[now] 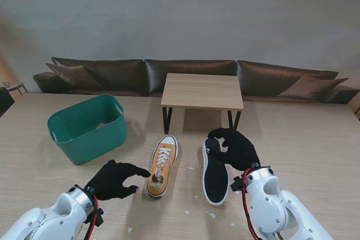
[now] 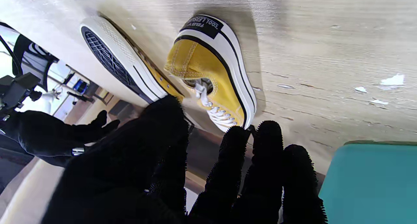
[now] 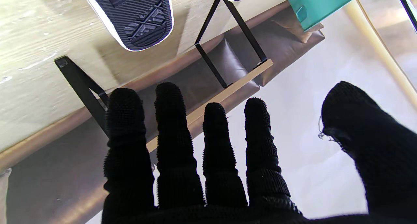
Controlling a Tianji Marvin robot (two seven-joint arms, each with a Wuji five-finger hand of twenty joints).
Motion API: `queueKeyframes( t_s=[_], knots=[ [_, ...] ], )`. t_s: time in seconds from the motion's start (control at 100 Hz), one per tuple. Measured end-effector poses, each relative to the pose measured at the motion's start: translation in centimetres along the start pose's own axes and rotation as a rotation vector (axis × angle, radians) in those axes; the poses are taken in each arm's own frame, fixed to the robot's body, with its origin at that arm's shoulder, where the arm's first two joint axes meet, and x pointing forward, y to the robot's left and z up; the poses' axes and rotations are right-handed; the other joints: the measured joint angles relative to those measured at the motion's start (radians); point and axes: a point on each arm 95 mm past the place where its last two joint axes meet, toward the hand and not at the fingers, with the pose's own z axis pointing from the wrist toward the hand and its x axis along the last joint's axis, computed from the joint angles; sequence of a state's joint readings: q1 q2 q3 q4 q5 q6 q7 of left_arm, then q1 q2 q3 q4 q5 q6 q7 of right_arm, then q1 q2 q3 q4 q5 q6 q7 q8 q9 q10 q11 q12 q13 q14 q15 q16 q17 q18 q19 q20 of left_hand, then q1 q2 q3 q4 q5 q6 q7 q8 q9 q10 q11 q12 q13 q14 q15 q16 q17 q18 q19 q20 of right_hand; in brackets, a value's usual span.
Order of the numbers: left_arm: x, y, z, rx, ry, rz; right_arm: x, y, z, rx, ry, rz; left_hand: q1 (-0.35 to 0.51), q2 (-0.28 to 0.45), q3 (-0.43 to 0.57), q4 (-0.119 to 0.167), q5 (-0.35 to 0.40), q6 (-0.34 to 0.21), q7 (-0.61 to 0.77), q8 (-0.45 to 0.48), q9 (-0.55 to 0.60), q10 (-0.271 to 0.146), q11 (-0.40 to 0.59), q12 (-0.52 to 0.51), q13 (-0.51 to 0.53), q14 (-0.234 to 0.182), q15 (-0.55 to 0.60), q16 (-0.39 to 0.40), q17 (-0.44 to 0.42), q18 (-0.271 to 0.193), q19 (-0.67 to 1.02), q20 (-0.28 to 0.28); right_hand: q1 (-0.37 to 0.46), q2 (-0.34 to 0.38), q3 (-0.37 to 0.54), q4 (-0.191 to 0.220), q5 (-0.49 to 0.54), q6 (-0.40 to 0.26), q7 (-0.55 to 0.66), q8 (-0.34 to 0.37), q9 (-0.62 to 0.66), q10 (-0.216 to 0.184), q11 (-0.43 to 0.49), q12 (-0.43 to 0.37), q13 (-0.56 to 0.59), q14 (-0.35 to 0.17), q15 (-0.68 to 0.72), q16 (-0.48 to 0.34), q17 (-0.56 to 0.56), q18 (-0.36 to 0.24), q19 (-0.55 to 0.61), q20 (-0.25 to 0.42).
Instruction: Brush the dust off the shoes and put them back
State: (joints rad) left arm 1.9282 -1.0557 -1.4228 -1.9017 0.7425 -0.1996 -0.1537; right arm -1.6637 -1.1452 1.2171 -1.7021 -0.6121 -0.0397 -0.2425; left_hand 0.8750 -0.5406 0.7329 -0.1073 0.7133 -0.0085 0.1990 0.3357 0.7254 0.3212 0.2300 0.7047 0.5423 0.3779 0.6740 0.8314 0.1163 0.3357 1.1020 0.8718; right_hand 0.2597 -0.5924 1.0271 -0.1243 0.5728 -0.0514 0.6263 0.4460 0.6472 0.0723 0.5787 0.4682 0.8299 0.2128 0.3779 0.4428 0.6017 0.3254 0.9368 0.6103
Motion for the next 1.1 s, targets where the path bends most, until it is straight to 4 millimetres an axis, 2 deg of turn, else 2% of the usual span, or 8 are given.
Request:
queueKeyframes(
  t_s=[0.18, 0.53, 0.72, 0.76, 0.86, 0.92, 1.05, 1.1],
  knots=[
    [0.9, 0.7, 0.5, -0.028, 0.017, 0.02, -0.1, 0.0, 0.0, 0.002, -0.006, 0.005, 0.034, -0.003, 0.023, 0.0, 0.001, -0.002, 0.017, -0.007, -0.012, -0.004, 0.048, 0.104, 0.0, -0.012, 0.121, 0.073, 0.011, -0.019, 0.08, 0.023, 0.0, 0.0, 0.0, 0.0, 0.0, 0.0, 0.0, 0.0, 0.0, 0.0, 0.0, 0.0, 0.0, 0.0, 0.0, 0.0, 0.0, 0.0, 0.0, 0.0],
    [1.0, 2.4, 2.4, -0.078, -0.013, 0.045, -0.3, 0.0, 0.0, 0.007, -0.023, 0.026, 0.055, -0.002, 0.031, 0.0, 0.002, -0.005, 0.029, -0.007, -0.014, -0.009, 0.072, 0.141, 0.0, -0.014, 0.139, 0.075, 0.011, -0.021, 0.102, 0.024, 0.0, 0.0, 0.0, 0.0, 0.0, 0.002, -0.001, 0.0, 0.0, 0.0, 0.0, 0.0, 0.0, 0.0, 0.0, 0.0, 0.0, 0.0, 0.0, 0.0],
    [1.1, 3.1, 3.0, -0.101, -0.038, 0.039, -0.3, 0.0, 0.0, 0.007, -0.027, 0.028, 0.054, -0.002, 0.031, 0.0, 0.003, 0.0, 0.043, 0.007, -0.014, -0.009, 0.12, 0.187, 0.002, -0.014, 0.172, 0.09, 0.02, -0.021, 0.132, 0.038, 0.0, 0.012, 0.001, 0.0, 0.0, 0.01, -0.002, 0.0, 0.0, 0.0, 0.0, 0.0, 0.0, 0.0, 0.0, 0.0, 0.0, 0.0, 0.0, 0.0],
    [1.1, 3.2, 3.1, -0.108, -0.044, 0.041, -0.3, 0.0, 0.0, 0.007, -0.027, 0.028, 0.054, -0.002, 0.031, 0.0, 0.007, 0.002, 0.061, 0.023, -0.014, -0.009, 0.146, 0.218, 0.003, -0.014, 0.191, 0.099, 0.033, -0.021, 0.155, 0.045, 0.0, 0.012, 0.001, 0.0, 0.0, 0.01, -0.002, 0.0, 0.0, 0.0, 0.0, 0.0, 0.0, 0.0, 0.0, 0.0, 0.0, 0.0, 0.0, 0.0],
    [1.3, 3.7, 3.3, -0.119, -0.056, 0.066, -0.4, 0.0, 0.1, 0.007, -0.028, 0.031, 0.053, -0.002, 0.031, 0.0, 0.04, 0.018, 0.1, 0.088, -0.009, -0.009, 0.205, 0.43, 0.034, -0.014, 0.24, 0.117, 0.071, -0.021, 0.188, 0.066, 0.0, 0.012, 0.001, 0.0, 0.0, 0.013, -0.002, 0.0, 0.0, 0.0, 0.0, 0.0, 0.0, 0.0, 0.0, 0.0, 0.0, 0.0, 0.0, 0.0],
    [1.4, 4.1, 3.5, -0.119, -0.072, 0.066, -0.4, -0.1, 0.1, 0.007, -0.03, 0.033, 0.053, -0.002, 0.02, 0.0, 0.053, 0.025, 0.135, 0.142, 0.002, -0.009, 0.23, 0.504, 0.053, -0.014, 0.265, 0.125, 0.088, -0.021, 0.203, 0.079, 0.0, 0.012, 0.001, 0.0, 0.0, 0.014, -0.002, 0.0, 0.0, 0.0, 0.0, 0.0, 0.0, 0.0, 0.0, 0.0, 0.0, 0.0, 0.0, 0.0],
    [1.5, 4.8, 3.7, -0.126, -0.098, 0.096, -0.4, -0.1, 0.1, 0.007, -0.032, 0.035, 0.053, -0.011, -0.002, 0.0, 0.053, 0.025, 0.171, 0.199, 0.002, -0.01, 0.275, 0.565, 0.056, -0.015, 0.302, 0.136, 0.112, -0.021, 0.208, 0.091, 0.0, 0.012, 0.001, 0.0, 0.0, 0.022, -0.002, 0.0, 0.0, 0.002, 0.0, 0.0, 0.0, 0.0, 0.0, 0.0, 0.0, 0.0, 0.0, 0.0],
    [1.6, 5.1, 3.9, -0.128, -0.102, 0.113, -0.4, -0.1, 0.1, 0.008, -0.034, 0.037, 0.053, -0.022, -0.004, 0.0, 0.053, 0.025, 0.183, 0.21, 0.017, -0.011, 0.291, 0.592, 0.089, -0.017, 0.315, 0.136, 0.13, -0.021, 0.217, 0.093, 0.0, 0.012, 0.001, 0.0, 0.0, 0.023, -0.002, 0.0, 0.0, 0.002, 0.0, 0.0, 0.0, 0.0, 0.0, 0.0, 0.0, 0.0, 0.0, 0.0]
  ],
)
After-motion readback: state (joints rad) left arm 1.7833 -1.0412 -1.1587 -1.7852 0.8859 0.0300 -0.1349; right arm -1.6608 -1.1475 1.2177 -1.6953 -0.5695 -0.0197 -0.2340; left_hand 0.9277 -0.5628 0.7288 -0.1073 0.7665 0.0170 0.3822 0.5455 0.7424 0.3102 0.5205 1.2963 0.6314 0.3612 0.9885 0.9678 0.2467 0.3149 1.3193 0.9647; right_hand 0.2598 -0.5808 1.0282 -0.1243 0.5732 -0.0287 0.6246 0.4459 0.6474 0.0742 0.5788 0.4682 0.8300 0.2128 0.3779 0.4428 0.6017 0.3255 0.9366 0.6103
